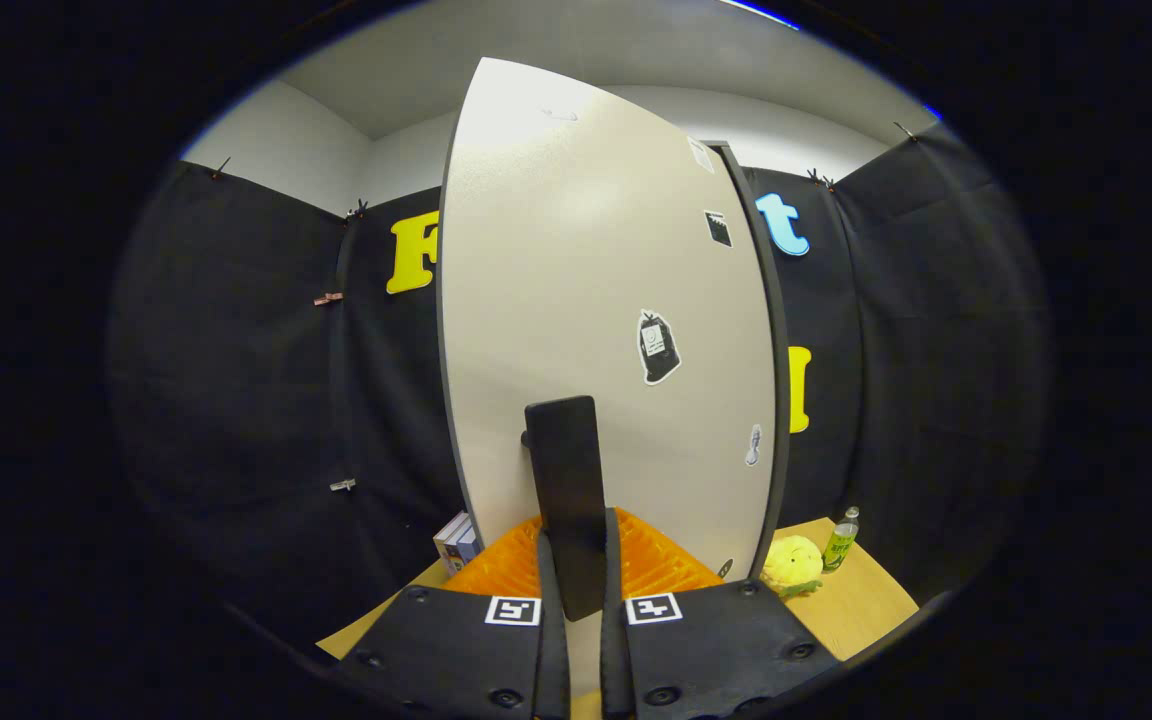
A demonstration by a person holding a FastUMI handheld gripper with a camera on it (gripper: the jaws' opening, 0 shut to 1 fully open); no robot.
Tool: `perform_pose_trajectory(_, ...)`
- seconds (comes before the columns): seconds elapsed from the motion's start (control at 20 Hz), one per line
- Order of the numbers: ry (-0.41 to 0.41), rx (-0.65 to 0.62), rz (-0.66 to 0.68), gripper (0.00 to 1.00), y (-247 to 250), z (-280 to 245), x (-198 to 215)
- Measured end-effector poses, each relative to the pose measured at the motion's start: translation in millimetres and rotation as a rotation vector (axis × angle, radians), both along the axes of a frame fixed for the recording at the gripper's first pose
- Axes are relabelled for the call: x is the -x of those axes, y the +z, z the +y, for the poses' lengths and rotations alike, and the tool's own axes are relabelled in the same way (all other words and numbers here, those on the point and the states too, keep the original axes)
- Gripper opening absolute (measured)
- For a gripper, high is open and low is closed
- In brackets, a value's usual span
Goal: Open the shoe cabinet door, grab the shoes and put them into the shoe cabinet, then close the shoe cabinet door.
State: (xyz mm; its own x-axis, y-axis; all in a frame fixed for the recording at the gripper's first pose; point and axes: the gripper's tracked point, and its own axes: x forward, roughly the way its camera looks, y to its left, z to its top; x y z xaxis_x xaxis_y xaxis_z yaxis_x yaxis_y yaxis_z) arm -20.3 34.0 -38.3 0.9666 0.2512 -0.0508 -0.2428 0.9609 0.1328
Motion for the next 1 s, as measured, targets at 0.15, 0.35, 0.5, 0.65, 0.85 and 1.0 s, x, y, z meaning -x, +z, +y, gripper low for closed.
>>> perform_pose_trajectory(0.15,-0.049,-0.007,-0.001,0.16,2,-29,9)
perform_pose_trajectory(0.35,-0.107,0.048,-0.003,0.15,3,-63,17)
perform_pose_trajectory(0.5,-0.153,0.024,0.006,0.15,5,-87,21)
perform_pose_trajectory(0.65,-0.204,0.015,0.009,0.14,5,-114,21)
perform_pose_trajectory(0.85,-0.251,0.017,0.009,0.14,8,-151,18)
perform_pose_trajectory(1.0,-0.254,0.017,0.003,0.09,10,-183,21)
